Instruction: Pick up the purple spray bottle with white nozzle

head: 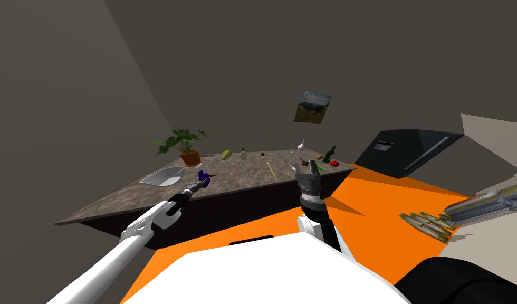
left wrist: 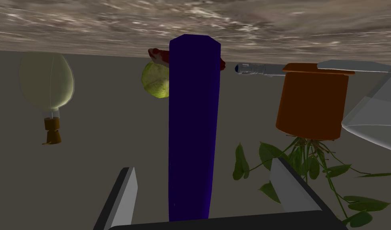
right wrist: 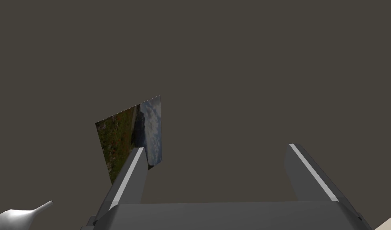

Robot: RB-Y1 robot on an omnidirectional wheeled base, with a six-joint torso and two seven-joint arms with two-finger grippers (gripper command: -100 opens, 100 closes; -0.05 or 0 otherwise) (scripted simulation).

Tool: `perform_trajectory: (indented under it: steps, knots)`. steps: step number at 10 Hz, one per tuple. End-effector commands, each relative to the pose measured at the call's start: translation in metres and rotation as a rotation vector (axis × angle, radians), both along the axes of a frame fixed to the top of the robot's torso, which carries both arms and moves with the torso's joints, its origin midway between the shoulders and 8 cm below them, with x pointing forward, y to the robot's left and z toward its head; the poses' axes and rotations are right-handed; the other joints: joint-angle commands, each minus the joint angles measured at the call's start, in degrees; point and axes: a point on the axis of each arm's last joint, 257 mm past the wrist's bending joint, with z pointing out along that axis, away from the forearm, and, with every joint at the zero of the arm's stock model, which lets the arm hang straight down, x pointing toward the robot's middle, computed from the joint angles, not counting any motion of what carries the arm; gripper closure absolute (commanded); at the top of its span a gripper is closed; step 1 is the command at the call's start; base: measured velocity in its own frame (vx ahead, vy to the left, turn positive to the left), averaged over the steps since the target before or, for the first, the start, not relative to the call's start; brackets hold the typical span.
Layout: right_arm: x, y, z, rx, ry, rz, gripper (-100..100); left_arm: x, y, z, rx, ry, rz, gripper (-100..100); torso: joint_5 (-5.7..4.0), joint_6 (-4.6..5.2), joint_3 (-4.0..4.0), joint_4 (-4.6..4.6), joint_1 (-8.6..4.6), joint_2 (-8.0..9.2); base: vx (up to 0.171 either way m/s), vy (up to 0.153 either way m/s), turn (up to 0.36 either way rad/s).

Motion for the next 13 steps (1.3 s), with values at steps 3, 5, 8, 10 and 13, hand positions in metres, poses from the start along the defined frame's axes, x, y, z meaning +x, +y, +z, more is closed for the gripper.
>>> perform_trajectory:
  steps: [3, 5, 8, 10, 13]
  knots:
    - [0.000, 0.000, 0.000, 0.000, 0.000, 0.000, 0, 0.028, -0.001, 0.013, 0.000, -0.012, 0.007, -100, -0.01, 0.00, -0.02, 0.00, -0.03, -0.06, -0.051, 0.006, 0.000]
    - [0.000, 0.000, 0.000, 0.000, 0.000, 0.000, 0, 0.043, -0.010, 0.008, 0.005, 0.005, -0.003, -100, -0.01, 0.01, -0.05, -0.02, -0.08, -0.08, -0.080, 0.001, 0.002]
    - [0.000, 0.000, 0.000, 0.000, 0.000, 0.000, 0, 0.063, -0.027, 0.015, 0.013, 0.001, -0.031, -100, -0.01, -0.01, -0.09, -0.03, -0.02, -0.19, -0.039, 0.013, 0.003]
    - [0.000, 0.000, 0.000, 0.000, 0.000, 0.000, 0, 0.078, -0.019, 0.026, 0.013, -0.006, -0.009, -100, 0.00, -0.01, 0.02, 0.01, 0.00, 0.03, -0.081, 0.015, -0.004]
    - [0.000, 0.000, 0.000, 0.000, 0.000, 0.000, 0, 0.099, -0.031, 0.036, 0.024, -0.002, -0.022, -100, -0.02, -0.02, 0.03, 0.02, -0.05, 0.03, -0.072, 0.007, 0.003]
